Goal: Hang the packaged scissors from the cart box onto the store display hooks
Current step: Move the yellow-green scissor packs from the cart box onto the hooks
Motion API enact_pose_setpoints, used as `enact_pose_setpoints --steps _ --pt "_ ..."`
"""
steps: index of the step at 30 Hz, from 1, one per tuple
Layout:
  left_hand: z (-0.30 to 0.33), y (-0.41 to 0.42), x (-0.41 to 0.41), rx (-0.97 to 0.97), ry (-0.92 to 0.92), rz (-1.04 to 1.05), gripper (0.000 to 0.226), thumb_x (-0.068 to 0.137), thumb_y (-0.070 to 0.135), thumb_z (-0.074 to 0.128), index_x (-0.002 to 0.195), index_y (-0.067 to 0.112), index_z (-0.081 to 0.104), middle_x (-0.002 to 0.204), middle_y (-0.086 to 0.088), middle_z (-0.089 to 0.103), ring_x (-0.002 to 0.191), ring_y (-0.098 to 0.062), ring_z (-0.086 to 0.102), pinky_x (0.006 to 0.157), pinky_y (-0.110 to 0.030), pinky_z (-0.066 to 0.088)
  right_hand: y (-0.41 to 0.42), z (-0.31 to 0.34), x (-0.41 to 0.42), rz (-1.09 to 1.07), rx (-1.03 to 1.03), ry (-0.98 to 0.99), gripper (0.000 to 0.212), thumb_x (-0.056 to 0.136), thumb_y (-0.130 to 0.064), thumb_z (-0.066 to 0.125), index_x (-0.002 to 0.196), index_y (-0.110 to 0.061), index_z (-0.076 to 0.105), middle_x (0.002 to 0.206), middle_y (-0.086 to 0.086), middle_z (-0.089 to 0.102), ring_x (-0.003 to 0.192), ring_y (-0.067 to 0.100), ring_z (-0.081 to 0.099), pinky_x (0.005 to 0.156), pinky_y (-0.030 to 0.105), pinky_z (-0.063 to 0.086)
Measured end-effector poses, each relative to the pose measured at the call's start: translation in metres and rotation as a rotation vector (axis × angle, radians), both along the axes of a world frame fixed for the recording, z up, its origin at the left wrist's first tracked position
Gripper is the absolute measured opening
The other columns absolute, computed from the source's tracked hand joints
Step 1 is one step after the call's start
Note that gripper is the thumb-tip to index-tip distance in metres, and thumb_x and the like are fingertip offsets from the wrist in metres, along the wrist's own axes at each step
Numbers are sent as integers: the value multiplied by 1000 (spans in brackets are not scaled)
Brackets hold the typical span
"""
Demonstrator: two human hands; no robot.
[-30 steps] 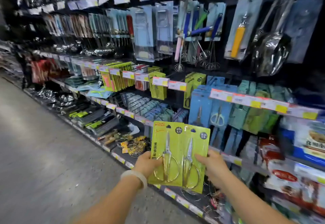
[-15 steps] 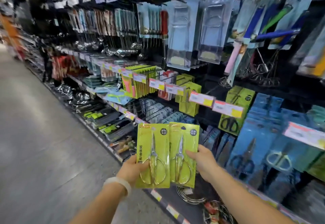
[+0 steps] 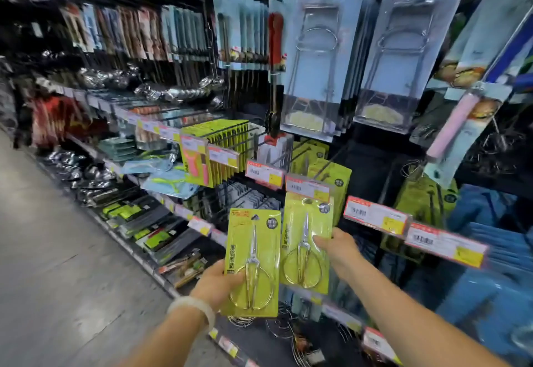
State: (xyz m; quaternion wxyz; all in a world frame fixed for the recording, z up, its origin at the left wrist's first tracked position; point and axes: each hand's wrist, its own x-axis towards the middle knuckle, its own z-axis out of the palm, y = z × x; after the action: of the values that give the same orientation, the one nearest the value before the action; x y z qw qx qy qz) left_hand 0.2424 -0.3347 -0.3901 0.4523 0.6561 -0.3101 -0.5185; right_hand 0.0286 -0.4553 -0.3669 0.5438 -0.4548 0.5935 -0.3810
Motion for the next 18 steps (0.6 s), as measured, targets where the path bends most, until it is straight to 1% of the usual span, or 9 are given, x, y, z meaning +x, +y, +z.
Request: enact_pose_setpoints --steps 1,2,5,6,9,10,13,15,18 --pt "1 -10 6 5 -18 -26 13 89 7 62 98 14 66 90 -8 74 81 -25 68 78 -40 55 -10 -1 3 -13 -18 -4 40 82 -5 67 120 2 56 112 15 64 99 27 62 88 40 51" --pt "2 -21 11 5 -25 -63 13 89 7 62 98 15 66 89 -8 74 81 -25 68 78 -39 55 -20 -5 5 -30 -18 -3 47 82 -9 69 126 0 53 120 15 62 107 28 60 95 43 49" --pt "5 -53 29 16 -65 -199 18 87 16 66 104 19 68 93 -4 76 90 -25 70 89 -47 54 -39 -9 9 -96 -22 -29 63 78 -22 72 133 -6 47 131 11 57 114 29 57 100 46 46" --pt "6 -64 35 21 -106 -230 21 84 23 68 105 22 68 95 -2 75 91 -24 69 91 -46 53 -39 -5 13 -130 -8 -23 61 78 -23 72 131 -7 48 131 9 57 113 28 57 100 44 46" --pt "0 -93 49 50 -197 -328 52 63 52 70 111 35 62 109 7 69 102 -20 64 97 -43 48 -36 0 23 -152 22 -3 37 87 -14 64 122 -9 54 117 7 61 105 26 58 98 43 47" --pt "-4 -100 53 66 -203 -345 53 62 54 70 111 37 61 112 7 67 105 -21 63 99 -43 47 -33 1 27 -158 37 -13 32 88 -10 62 120 -9 56 111 8 62 101 26 59 97 43 47" --pt "-3 -114 59 80 -209 -386 39 71 43 68 108 31 64 107 6 69 102 -21 64 97 -43 49 -32 -1 31 -180 10 -29 21 90 -6 58 111 -12 57 107 10 63 96 26 59 91 40 47" --pt "5 -118 57 61 -186 -415 39 71 40 67 108 27 64 104 3 71 99 -22 66 96 -44 50 -29 -1 34 -211 -1 -42 19 91 -6 58 108 -14 56 107 9 62 97 25 57 88 37 45" --pt "10 -122 55 44 -185 -441 37 72 41 69 106 27 61 107 6 66 104 -19 60 102 -39 44 -25 -1 38 -256 -27 -65 21 91 -5 57 110 -15 57 109 8 63 99 24 58 90 37 45"
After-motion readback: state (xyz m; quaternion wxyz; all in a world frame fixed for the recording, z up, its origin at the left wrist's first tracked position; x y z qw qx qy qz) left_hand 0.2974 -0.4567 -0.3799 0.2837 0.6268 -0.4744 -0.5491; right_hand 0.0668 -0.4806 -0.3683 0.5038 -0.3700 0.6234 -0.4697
